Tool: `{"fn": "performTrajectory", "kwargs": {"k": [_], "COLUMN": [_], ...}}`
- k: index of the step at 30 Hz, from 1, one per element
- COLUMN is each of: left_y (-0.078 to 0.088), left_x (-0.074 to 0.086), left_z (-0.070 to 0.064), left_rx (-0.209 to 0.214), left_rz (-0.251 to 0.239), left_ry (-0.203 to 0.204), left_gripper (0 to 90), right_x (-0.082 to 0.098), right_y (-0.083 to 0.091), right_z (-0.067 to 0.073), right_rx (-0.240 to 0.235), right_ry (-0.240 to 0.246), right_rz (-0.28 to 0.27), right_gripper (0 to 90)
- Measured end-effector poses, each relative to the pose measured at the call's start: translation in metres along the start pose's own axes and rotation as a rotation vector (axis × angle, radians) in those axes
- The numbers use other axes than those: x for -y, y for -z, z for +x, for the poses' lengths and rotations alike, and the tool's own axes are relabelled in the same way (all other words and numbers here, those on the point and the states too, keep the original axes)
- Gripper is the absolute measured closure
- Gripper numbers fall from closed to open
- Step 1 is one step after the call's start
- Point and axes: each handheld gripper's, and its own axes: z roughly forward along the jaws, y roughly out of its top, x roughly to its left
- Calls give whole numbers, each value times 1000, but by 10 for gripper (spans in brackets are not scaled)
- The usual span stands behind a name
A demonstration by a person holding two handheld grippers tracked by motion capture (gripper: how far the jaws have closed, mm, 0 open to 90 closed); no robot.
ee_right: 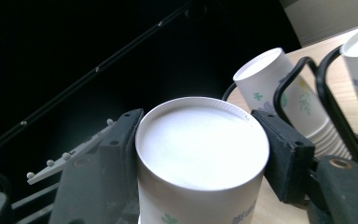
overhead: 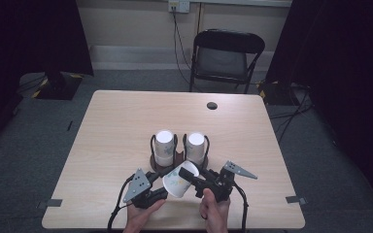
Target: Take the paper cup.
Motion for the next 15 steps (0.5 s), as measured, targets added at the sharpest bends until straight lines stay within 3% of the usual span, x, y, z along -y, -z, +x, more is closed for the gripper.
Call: {"fn": "performTrajectory", "kwargs": {"k": [9, 13, 15], "left_y": [3, 2, 3], "left_x": [1, 1, 2], "left_z": [-5, -3, -2], "left_rx": [-20, -7, -10], "left_rz": [-24, -20, -22], "left_ry": [-41, -35, -35], "left_gripper": [641, 650, 712], "right_x": [-1, 0, 0], "right_y": [-6, -7, -7], "right_z": [-7, -11, -10], "right_rx": [-16, 4, 17], "right_ry": [-59, -89, -97], "right_rz": [48, 83, 87], "right_gripper": [352, 342, 339]}}
